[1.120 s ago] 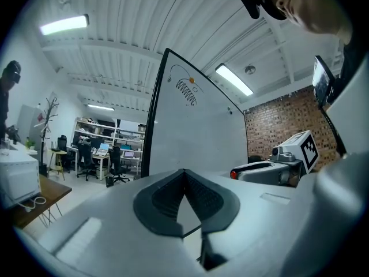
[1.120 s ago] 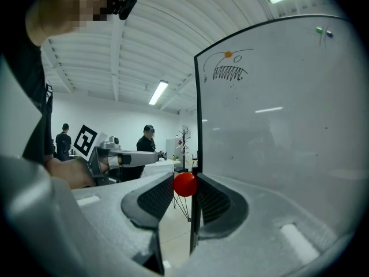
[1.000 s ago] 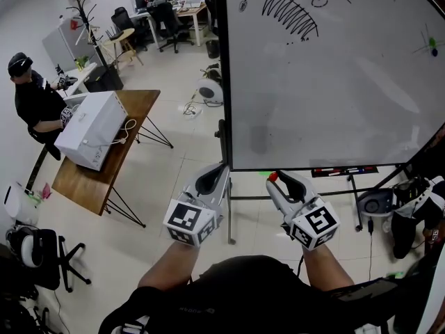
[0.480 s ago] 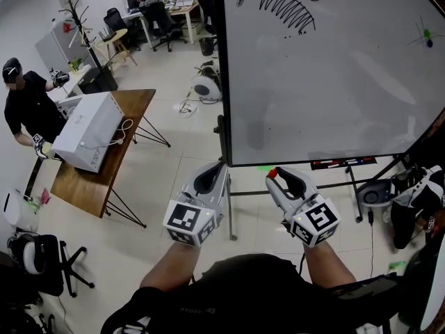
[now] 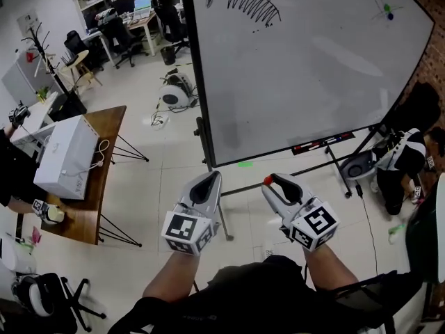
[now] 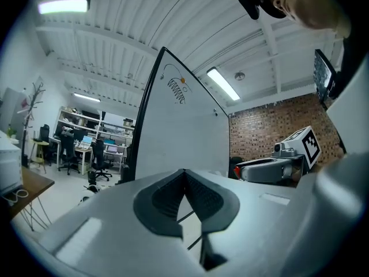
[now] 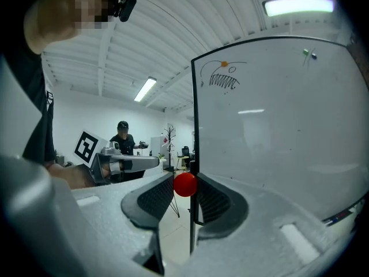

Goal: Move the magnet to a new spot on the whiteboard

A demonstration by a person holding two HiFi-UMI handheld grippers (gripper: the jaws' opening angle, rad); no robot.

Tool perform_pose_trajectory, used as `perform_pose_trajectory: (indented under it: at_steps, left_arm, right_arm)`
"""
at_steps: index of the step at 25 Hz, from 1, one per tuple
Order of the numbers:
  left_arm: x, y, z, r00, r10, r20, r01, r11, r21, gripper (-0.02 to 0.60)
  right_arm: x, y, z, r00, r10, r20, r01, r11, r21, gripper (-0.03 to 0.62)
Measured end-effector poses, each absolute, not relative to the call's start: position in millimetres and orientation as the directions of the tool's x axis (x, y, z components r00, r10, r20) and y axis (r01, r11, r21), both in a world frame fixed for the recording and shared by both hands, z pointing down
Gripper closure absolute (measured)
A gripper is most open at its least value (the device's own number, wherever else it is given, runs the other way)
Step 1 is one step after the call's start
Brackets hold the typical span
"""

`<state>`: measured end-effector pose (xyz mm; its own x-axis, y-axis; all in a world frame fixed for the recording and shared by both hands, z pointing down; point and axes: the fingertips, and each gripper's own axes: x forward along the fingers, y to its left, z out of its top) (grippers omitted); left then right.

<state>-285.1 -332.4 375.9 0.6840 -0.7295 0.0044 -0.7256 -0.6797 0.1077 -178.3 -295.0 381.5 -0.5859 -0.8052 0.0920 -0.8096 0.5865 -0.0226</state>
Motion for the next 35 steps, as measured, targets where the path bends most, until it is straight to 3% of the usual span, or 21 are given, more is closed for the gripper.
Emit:
perform_pose_trajectory:
  at_steps: [14, 28, 35]
  left_arm:
    - [-210, -252, 380, 0.752, -0.659, 0.014, -0.657, -0.747, 0.107, 0.565]
    - [-17, -116, 393, 0.833, -0.551, 0.048, -0.553, -0.826, 0.107, 0.565]
    - [43, -93, 400, 0.856, -0.510, 0.085, -0.516, -0.854, 0.071, 0.566]
  right_arm:
    - [-123, -210, 374, -0.536, -0.842, 0.063, -0.844, 0.537, -0.006, 0.488]
    - [75, -44, 402, -0.392, -0.916, 0.090, -0.920, 0.391, -0.034, 0.488]
    - [132, -21, 409, -0.347, -0.934, 0.079, -0.937, 0.343, -0.062, 0.488]
